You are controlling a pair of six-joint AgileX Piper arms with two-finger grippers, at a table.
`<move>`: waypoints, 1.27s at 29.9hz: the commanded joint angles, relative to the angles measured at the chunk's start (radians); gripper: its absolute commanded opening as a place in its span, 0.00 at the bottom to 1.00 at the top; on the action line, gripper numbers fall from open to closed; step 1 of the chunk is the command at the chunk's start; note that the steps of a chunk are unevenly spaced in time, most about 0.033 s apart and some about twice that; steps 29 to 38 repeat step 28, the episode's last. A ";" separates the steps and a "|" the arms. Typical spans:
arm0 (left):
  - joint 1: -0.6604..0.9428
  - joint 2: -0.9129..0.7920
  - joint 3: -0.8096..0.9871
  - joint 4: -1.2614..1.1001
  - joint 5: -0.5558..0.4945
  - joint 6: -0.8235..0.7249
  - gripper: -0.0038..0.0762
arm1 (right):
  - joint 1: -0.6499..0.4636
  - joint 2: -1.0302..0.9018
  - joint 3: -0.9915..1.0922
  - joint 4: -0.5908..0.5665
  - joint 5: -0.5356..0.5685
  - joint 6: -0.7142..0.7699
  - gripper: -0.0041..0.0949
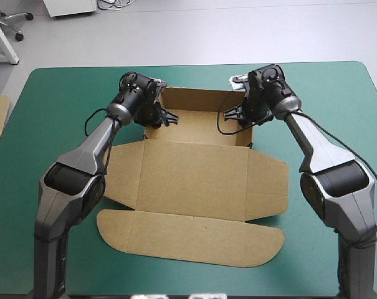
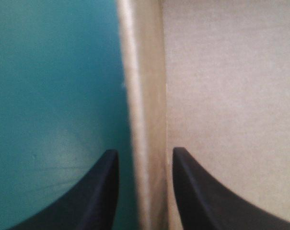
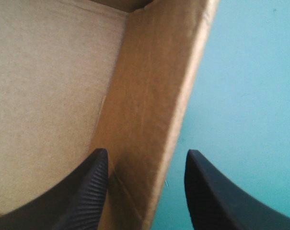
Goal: Fold the box
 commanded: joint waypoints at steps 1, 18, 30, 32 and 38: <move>0.000 -0.086 -0.043 -0.015 -0.007 0.013 0.51 | -0.003 -0.087 -0.021 -0.020 0.014 -0.008 0.52; -0.002 -0.215 -0.035 -0.029 0.000 0.054 0.52 | -0.003 -0.222 -0.006 -0.021 0.014 -0.006 0.52; -0.002 -0.462 0.259 -0.013 -0.190 0.064 0.52 | -0.003 -0.435 0.203 -0.064 -0.113 -0.004 0.49; -0.002 -0.462 0.259 -0.013 -0.190 0.064 0.52 | -0.003 -0.435 0.203 -0.064 -0.113 -0.004 0.49; -0.002 -0.462 0.259 -0.013 -0.190 0.064 0.52 | -0.003 -0.435 0.203 -0.064 -0.113 -0.004 0.49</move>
